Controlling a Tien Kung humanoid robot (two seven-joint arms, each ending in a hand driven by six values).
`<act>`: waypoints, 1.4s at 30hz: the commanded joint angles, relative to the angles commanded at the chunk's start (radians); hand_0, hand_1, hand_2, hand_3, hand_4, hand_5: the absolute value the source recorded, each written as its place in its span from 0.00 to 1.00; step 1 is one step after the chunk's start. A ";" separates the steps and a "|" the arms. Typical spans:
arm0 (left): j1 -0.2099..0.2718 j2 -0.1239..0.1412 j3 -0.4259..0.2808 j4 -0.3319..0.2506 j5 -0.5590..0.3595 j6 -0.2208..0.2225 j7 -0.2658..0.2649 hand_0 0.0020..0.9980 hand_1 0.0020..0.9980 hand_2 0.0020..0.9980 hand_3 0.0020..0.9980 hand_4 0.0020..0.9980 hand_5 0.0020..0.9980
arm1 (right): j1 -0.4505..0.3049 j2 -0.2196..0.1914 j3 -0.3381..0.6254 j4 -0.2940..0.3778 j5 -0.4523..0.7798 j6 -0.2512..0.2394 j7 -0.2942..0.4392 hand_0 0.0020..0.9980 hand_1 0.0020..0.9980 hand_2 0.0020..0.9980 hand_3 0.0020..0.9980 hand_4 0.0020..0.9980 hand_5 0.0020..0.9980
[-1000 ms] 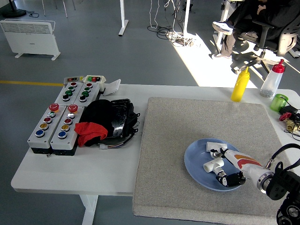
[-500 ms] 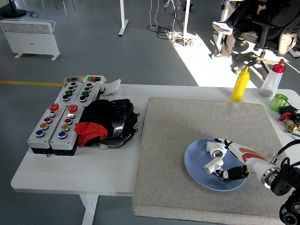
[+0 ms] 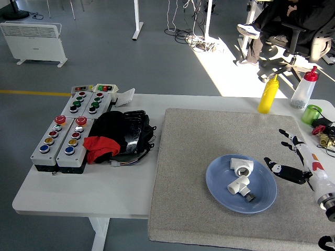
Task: Pick pipe place plate twice
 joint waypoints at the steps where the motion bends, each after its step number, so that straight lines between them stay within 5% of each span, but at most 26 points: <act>1: 0.001 0.000 -0.003 0.000 0.005 -0.001 0.001 0.68 0.67 0.70 0.64 0.34 1.00 | -0.015 0.005 0.022 -0.002 0.042 -0.010 0.037 0.90 0.84 0.95 0.89 0.56 0.30; 11: 0.005 0.000 -0.010 0.000 0.017 -0.005 0.000 0.68 0.67 0.70 0.64 0.34 1.00 | -0.070 0.026 0.110 -0.010 0.454 0.002 0.207 0.85 0.80 0.89 0.86 0.53 0.35; 24: 0.002 0.000 -0.008 0.000 0.017 -0.006 0.000 0.68 0.67 0.70 0.64 0.34 1.00 | -0.090 0.042 0.168 -0.014 0.973 0.062 0.220 0.82 0.78 0.86 0.84 0.53 0.43; 42: -0.004 0.000 -0.018 -0.001 0.029 -0.008 -0.002 0.68 0.67 0.70 0.64 0.34 1.00 | -0.097 0.053 0.185 -0.024 1.017 0.061 0.225 0.82 0.78 0.85 0.82 0.53 0.49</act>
